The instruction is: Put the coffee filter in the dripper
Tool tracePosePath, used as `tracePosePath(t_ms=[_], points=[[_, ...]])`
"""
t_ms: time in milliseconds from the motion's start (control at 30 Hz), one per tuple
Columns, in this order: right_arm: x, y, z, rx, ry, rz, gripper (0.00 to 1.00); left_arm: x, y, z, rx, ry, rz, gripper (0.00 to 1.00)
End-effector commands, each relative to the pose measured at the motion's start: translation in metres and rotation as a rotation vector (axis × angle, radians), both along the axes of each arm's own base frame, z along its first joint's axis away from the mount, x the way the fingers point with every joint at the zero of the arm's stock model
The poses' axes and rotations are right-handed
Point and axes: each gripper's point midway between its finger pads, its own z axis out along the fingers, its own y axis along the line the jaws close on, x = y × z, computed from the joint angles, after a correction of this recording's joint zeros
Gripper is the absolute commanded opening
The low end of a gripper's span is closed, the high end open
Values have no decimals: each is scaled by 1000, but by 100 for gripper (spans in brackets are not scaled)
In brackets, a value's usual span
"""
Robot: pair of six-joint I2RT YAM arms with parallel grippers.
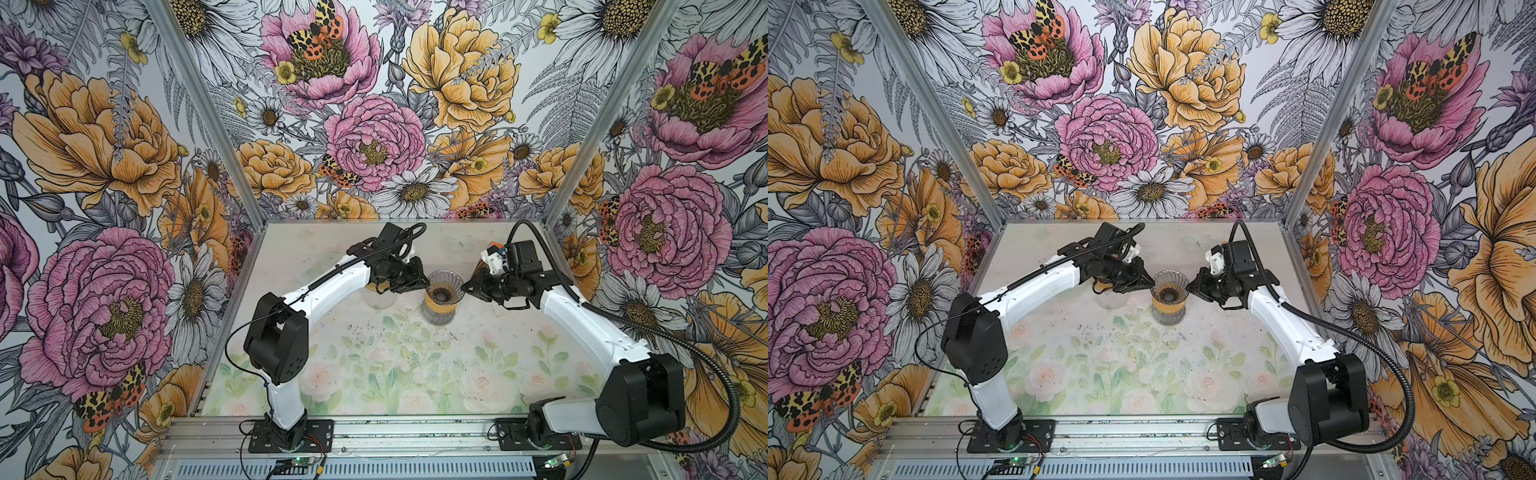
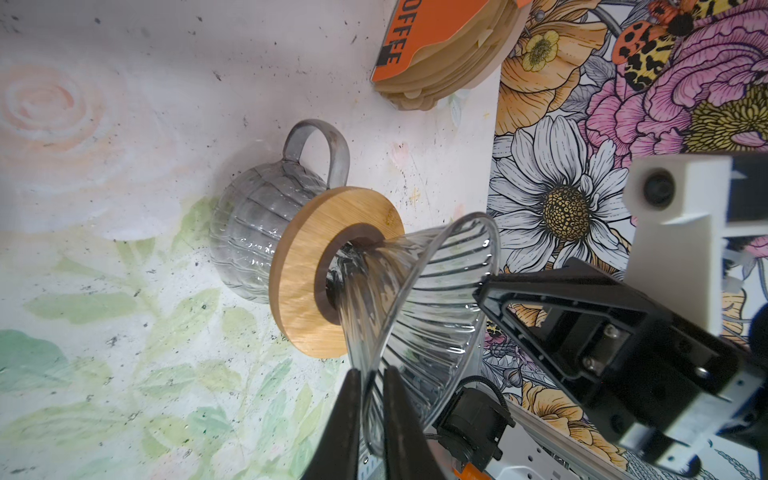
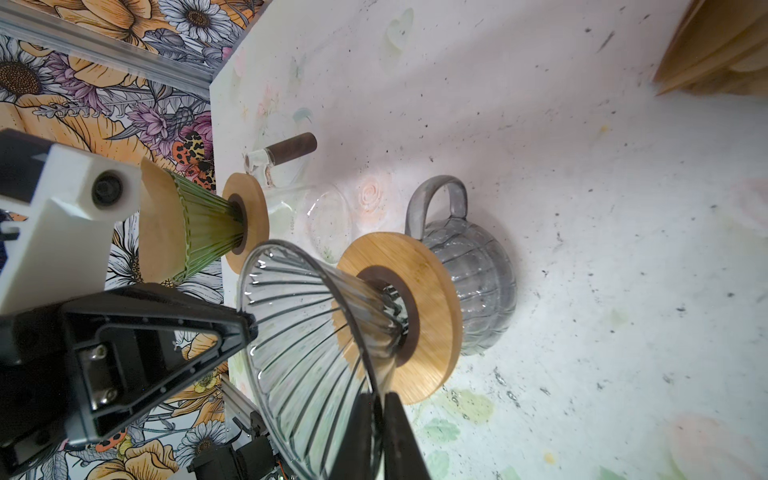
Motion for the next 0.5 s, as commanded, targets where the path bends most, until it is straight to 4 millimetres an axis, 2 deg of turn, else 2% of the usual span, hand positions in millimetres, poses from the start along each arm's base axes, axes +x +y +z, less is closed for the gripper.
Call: tracePosePath(t_ms=[0, 467], points=[[7, 2, 6, 25, -23, 2, 10, 5, -2, -3, -14, 26, 4, 13], [8, 1, 2, 17, -16, -2, 8, 8, -2, 1, -18, 15, 10, 8]])
